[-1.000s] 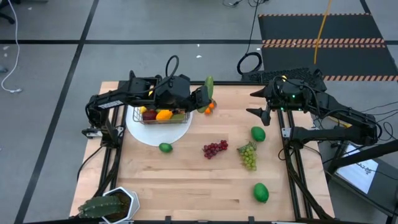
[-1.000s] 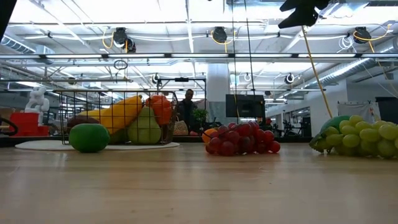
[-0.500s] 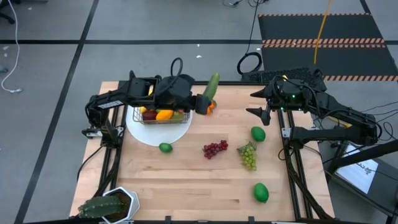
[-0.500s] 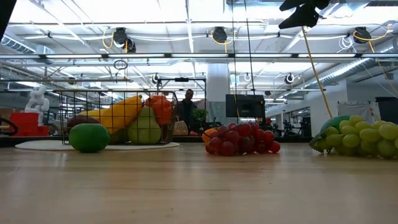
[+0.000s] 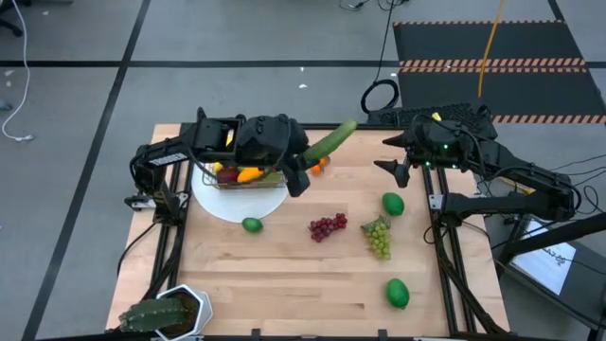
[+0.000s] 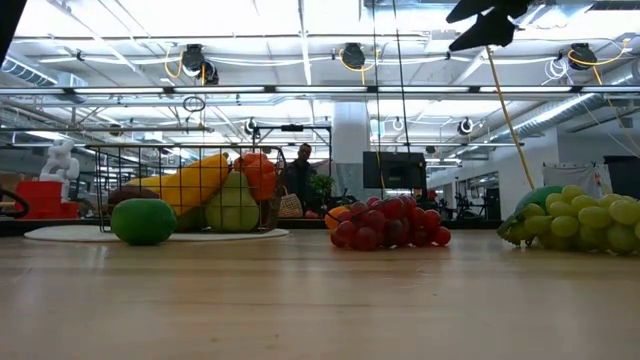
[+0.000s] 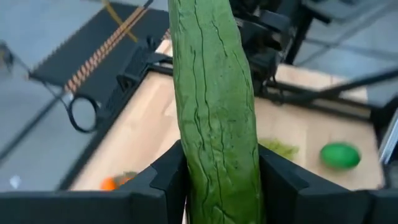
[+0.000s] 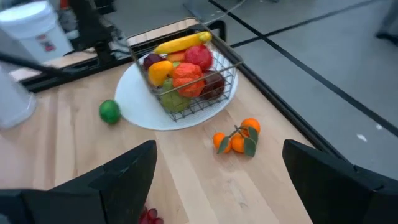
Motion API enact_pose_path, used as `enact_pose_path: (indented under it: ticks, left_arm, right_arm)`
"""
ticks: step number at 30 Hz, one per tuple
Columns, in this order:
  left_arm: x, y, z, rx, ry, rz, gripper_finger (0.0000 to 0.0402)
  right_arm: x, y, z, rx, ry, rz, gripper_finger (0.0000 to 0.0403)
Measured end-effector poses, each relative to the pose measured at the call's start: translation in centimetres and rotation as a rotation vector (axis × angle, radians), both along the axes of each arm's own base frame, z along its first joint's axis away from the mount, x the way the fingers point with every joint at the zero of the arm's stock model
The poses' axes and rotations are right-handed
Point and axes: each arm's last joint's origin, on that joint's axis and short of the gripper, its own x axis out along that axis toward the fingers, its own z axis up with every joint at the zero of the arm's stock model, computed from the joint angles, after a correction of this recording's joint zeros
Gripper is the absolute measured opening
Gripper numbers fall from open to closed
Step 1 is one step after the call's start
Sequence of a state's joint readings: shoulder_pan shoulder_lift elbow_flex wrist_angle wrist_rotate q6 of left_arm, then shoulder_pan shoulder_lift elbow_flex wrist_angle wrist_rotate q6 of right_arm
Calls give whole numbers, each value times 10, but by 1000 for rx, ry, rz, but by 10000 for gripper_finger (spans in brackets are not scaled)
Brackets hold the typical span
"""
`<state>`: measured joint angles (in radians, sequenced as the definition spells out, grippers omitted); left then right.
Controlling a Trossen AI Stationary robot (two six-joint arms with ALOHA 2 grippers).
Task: Build produce basket
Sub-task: Put the cucumber into the wired basket
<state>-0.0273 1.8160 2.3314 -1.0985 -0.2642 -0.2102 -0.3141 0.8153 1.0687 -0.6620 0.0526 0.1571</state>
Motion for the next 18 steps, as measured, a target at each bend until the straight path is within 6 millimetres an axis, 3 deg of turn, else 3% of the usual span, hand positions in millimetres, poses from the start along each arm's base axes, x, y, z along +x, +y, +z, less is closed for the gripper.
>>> enact_pose_path:
  ticks: [10, 13, 18]
  left_arm:
    - [-3, -8, -5, 381, 162, -319, 147]
    - [-10, -1, -12, 378, 277, -294, 147]
    - [-31, 24, -29, 228, 530, -176, 147]
  right_arm:
    - [8, -6, -5, 191, -56, -221, 341]
    - [12, -7, -7, 290, -85, -289, 341]
    - [18, -9, -11, 436, -130, -384, 341]
